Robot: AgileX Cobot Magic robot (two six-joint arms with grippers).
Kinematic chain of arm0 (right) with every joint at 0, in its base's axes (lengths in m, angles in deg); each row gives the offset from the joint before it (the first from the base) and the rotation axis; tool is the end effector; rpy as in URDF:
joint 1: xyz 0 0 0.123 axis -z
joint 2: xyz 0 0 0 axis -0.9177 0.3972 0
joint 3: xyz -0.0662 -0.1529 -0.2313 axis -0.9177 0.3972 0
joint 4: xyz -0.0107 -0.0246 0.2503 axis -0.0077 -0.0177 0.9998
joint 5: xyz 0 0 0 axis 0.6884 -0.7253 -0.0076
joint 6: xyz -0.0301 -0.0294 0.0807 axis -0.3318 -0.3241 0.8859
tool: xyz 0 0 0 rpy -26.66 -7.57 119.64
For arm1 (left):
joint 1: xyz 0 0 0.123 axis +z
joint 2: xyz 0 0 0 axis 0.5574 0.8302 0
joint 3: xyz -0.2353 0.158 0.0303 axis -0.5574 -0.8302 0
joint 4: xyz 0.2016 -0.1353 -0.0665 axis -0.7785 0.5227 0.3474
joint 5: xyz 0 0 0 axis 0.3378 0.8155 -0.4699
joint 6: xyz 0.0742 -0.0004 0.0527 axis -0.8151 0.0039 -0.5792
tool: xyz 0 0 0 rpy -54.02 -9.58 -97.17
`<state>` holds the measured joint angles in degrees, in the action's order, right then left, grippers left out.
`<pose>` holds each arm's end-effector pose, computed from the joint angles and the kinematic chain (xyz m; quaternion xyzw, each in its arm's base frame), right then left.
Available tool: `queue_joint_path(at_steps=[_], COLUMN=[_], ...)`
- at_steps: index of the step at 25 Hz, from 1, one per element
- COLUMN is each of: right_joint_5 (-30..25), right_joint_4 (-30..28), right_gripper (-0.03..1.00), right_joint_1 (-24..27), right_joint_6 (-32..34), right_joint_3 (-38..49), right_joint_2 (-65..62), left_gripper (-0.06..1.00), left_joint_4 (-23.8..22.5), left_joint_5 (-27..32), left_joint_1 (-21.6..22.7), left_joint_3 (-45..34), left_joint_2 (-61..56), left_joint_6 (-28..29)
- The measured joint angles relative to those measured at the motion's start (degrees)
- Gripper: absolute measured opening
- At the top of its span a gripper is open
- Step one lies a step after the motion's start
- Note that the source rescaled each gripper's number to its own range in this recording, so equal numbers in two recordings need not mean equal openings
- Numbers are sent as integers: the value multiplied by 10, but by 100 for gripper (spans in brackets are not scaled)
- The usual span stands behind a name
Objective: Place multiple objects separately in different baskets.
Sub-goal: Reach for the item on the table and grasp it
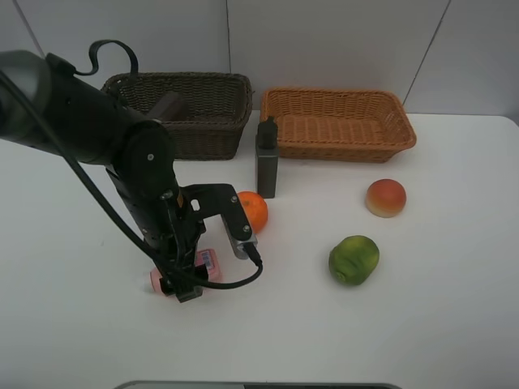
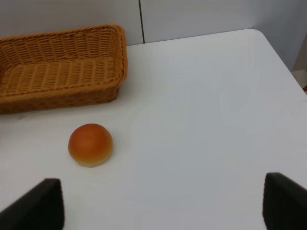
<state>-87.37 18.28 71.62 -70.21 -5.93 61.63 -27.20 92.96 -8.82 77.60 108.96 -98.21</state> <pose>-0.0096 -0.0058 0.2840 0.0704 0.8413 -0.0456 0.5340 0.2253 -0.2108 0.1083 0.5851 0.8066 -0.0218 0.0813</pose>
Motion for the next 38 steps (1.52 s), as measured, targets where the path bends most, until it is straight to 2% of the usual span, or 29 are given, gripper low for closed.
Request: queue_joint_path(at_steps=[4,13,20,29,38], right_joint_5=[0,0,0,0,0], right_joint_4=[0,0,0,0,0], right_gripper=[86,86,86,86,86], right_joint_1=[0,0,0,0,0], right_joint_6=[0,0,0,0,0], right_joint_3=[0,0,0,0,0], right_joint_2=[0,0,0,0,0], left_gripper=[100,100,100,100,100], left_joint_4=[0,-1,-1,2,1], left_joint_5=[7,17,17,26,24], left_joint_1=[0,0,0,11,14], left_joint_3=[0,0,0,2,38], left_joint_2=[0,0,0,0,9], left_joint_6=[-41,-199,-286,-299,-299])
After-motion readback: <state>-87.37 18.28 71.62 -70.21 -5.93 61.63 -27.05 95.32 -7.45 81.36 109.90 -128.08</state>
